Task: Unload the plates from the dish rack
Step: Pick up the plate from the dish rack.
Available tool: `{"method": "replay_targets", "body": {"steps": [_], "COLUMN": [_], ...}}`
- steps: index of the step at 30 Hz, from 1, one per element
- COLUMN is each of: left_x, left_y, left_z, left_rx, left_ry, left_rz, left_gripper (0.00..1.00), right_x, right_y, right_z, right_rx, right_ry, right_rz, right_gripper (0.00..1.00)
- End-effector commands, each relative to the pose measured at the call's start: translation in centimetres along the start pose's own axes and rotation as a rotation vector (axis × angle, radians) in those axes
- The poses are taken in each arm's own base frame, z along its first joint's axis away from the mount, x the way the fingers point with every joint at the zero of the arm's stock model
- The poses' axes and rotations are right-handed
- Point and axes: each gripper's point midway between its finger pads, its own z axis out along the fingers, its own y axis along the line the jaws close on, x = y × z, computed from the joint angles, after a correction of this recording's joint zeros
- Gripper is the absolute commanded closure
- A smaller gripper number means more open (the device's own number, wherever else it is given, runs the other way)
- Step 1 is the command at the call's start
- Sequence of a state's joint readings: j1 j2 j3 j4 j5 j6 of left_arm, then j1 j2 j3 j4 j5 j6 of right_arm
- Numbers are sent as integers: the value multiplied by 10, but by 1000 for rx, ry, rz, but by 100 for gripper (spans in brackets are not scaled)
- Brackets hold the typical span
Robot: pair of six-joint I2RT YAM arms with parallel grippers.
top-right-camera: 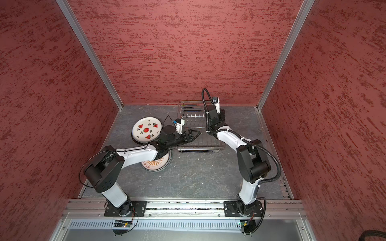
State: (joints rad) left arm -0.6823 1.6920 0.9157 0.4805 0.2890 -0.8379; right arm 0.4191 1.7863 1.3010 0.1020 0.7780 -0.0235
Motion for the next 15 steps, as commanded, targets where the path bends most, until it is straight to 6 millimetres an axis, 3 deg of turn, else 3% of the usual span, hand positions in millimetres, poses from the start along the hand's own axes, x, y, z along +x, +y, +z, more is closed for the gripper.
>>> {"method": "replay_targets", "body": {"steps": [1,10,15], "left_x": [-11,-15,-19], "left_y": [-12,-17,-26], "left_z": [-10,-26,-41], "left_rx": [33,36,83], "left_ry": [-40,-72,-110], "left_rz": [25,55,68], "left_gripper": [1,1,1], "right_x": [-46,-71,-78], "right_y": [-23,-44,-48], "right_z": [-22,-70,-100], "right_rx": [79,67,-111], "right_ry": [-122,-209,-227], "right_rz": [55,107,220], "right_gripper": [100,100,100]}}
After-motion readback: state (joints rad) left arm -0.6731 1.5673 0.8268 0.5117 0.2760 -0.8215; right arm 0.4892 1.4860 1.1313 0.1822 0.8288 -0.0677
